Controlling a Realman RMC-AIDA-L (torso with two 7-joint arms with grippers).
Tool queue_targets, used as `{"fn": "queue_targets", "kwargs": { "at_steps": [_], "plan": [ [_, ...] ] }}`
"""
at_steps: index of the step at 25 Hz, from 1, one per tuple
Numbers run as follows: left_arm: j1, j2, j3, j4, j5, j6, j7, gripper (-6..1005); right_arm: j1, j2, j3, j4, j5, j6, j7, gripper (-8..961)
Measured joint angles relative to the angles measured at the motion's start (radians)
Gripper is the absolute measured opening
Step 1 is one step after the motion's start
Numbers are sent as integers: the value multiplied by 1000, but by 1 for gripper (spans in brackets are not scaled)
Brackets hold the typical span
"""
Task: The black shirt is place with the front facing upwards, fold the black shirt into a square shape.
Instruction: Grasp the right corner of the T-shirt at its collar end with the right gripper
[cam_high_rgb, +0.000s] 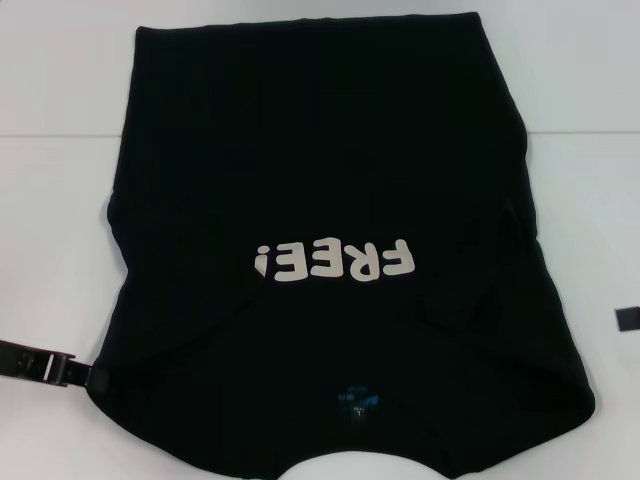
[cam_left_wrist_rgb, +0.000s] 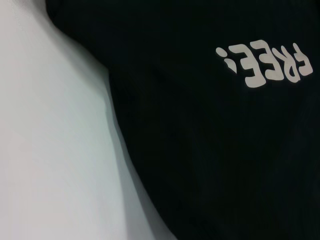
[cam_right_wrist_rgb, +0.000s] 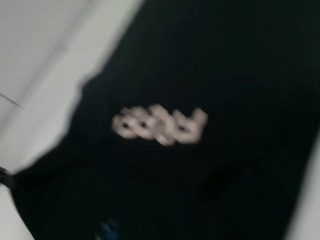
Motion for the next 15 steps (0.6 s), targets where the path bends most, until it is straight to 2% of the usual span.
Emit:
{"fn": "queue_targets", "kwargs": {
  "at_steps": [2, 4, 6, 8, 9, 10, 12, 13, 15],
  "plan": [
    [-4, 3, 1, 0, 7, 1, -9, 67, 49, -14, -3, -28, -124, -39, 135, 852],
    [-5, 6, 1, 1, 8, 1, -17, 65, 104, -8, -10, -61, -241, -86, 236, 851],
    [-5, 6, 1, 2, 8, 1, -19, 65, 120, -4, -14, -64, -270, -95, 251, 851],
    [-6, 9, -2, 2, 8, -1, -20, 65, 161, 11, -29, -57, -327, -101, 269, 851],
    [-6, 10, -3, 1, 8, -1, -20, 65, 185, 28, -55, -44, -363, -92, 277, 851],
    [-6, 10, -3, 1, 8, -1, -19, 65, 185, 28, -55, -44, -363, -92, 277, 850],
    [-5, 11, -3, 0, 8, -2, -16, 65, 203, 57, -113, -34, -387, -60, 281, 850],
    [-4, 10, -3, 0, 8, -4, -15, 65, 203, 57, -113, -34, -387, -60, 281, 850],
    [-4, 9, -2, 0, 8, -7, -15, 66, 210, 77, -158, -34, -400, -35, 286, 850]
  ]
}}
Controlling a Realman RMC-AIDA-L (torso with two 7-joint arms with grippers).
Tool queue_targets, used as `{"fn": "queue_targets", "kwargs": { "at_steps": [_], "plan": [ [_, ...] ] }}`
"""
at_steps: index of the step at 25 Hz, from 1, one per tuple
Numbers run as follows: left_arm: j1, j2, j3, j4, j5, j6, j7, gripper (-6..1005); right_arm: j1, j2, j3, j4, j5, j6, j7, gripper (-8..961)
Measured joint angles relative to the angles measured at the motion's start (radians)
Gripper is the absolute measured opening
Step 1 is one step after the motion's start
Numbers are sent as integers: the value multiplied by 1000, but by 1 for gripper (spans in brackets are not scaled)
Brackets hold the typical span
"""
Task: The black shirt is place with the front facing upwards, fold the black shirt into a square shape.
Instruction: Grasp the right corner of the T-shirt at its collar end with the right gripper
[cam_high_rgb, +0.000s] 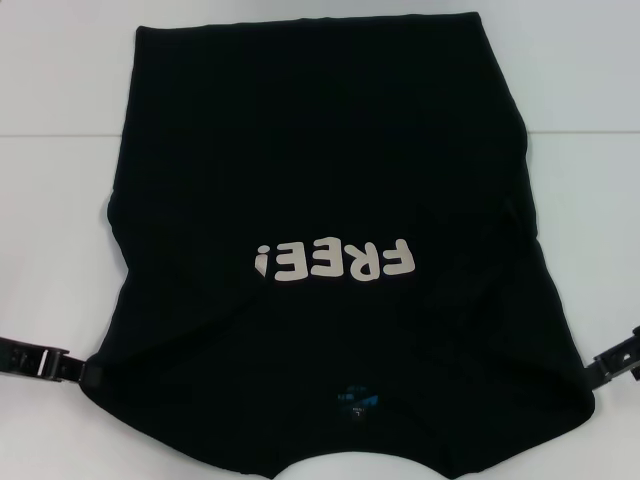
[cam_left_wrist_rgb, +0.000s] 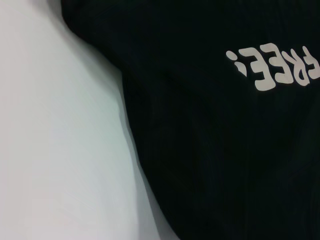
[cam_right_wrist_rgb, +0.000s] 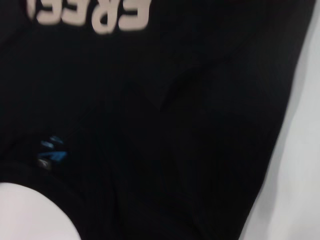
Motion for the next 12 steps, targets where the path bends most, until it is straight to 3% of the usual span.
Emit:
{"fn": "queue_targets", "kwargs": {
  "at_steps": [5, 12],
  "plan": [
    [-3, 0, 2, -2, 0, -3, 1, 66, 23, 37, -78, 7, -47, 59, 16, 846],
    [-11, 3, 2, -14, 0, -5, 1, 66, 48, 61, -157, 18, -51, 105, 34, 813]
  ]
}}
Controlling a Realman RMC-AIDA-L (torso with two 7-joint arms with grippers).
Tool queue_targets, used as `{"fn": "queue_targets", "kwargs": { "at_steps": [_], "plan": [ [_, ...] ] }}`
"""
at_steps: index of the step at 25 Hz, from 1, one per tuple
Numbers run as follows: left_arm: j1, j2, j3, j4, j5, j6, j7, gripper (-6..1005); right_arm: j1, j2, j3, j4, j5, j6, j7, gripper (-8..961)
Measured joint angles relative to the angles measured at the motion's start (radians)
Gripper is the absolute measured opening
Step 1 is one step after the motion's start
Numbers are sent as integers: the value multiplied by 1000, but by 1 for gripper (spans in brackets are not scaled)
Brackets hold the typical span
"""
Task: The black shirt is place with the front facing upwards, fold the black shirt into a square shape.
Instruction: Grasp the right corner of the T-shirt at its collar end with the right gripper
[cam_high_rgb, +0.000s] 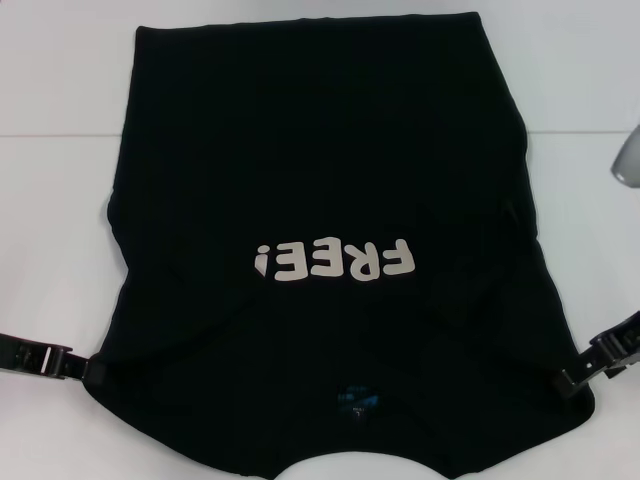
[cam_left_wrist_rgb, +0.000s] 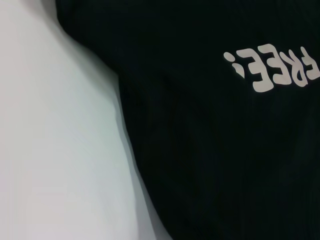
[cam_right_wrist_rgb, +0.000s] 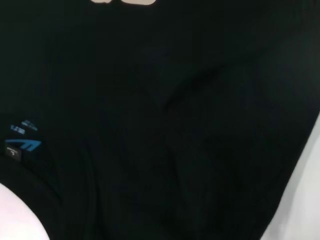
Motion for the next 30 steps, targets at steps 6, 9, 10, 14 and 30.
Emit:
{"fn": "queue_targets", "kwargs": {
  "at_steps": [6, 9, 10, 14, 30],
  "plan": [
    [1, 0, 0, 0, 0, 0, 0, 66, 19, 10, -23, 6, -1, 13, 5, 785],
    [3, 0, -1, 0, 0, 0, 0, 66, 30, 16, -33, 22, -1, 22, 5, 770],
    [3, 0, -1, 0, 0, 0, 1, 66, 32, 18, -40, 28, -1, 31, 5, 766],
    [4, 0, -2, 0, 0, 0, 2, 66, 37, 32, -94, 31, -9, 69, 10, 747],
    [5, 0, -8, 0, -7, -2, 12, 65, 43, 63, -139, -22, -83, 60, 25, 296]
  ]
}}
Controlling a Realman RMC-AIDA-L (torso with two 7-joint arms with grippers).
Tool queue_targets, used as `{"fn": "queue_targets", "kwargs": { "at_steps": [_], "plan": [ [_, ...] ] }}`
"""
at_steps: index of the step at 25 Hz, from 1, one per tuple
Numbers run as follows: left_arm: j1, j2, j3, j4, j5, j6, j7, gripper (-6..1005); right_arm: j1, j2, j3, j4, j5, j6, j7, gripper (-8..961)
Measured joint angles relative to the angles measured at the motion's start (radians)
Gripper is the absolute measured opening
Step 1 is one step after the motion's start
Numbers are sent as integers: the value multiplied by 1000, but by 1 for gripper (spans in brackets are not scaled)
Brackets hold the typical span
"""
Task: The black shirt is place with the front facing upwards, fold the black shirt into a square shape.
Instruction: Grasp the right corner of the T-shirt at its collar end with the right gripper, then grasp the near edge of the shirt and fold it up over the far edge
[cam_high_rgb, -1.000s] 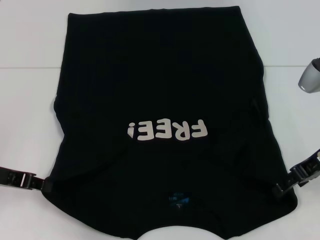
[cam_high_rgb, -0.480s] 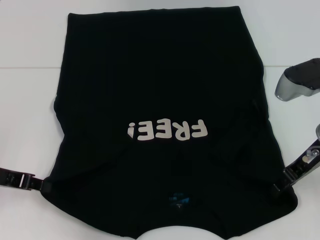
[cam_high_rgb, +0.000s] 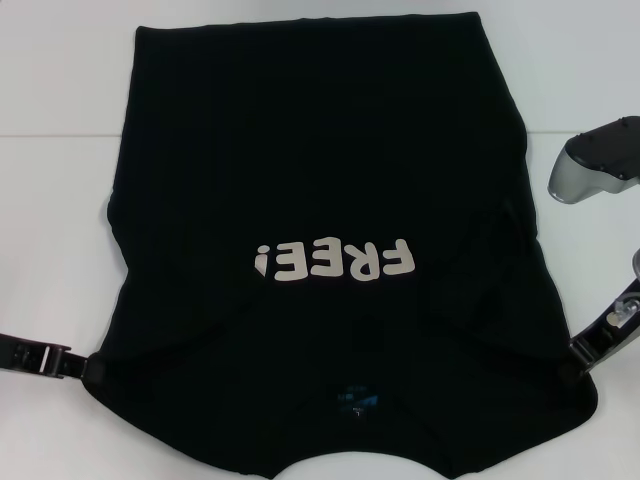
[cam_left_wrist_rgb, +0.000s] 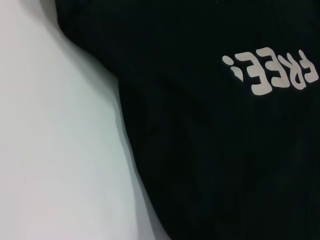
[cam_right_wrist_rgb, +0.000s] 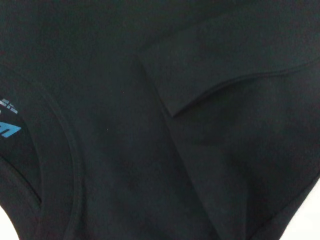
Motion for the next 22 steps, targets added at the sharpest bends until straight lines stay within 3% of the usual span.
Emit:
{"fn": "queue_targets", "kwargs": {
  "at_steps": [8, 14, 22],
  "plan": [
    [-4, 12, -3, -40, -2, 2, 0, 65, -6, -12, 8, 0, 7, -9, -12, 111],
    [-8, 24, -3, -53, -5, 37, 1, 65, -10, -32, 55, -2, 16, -55, -56, 65],
    [-46, 70, 5, -168, 14, 222, 45, 65, -38, -99, 162, -1, 16, -247, -176, 59]
  ]
}}
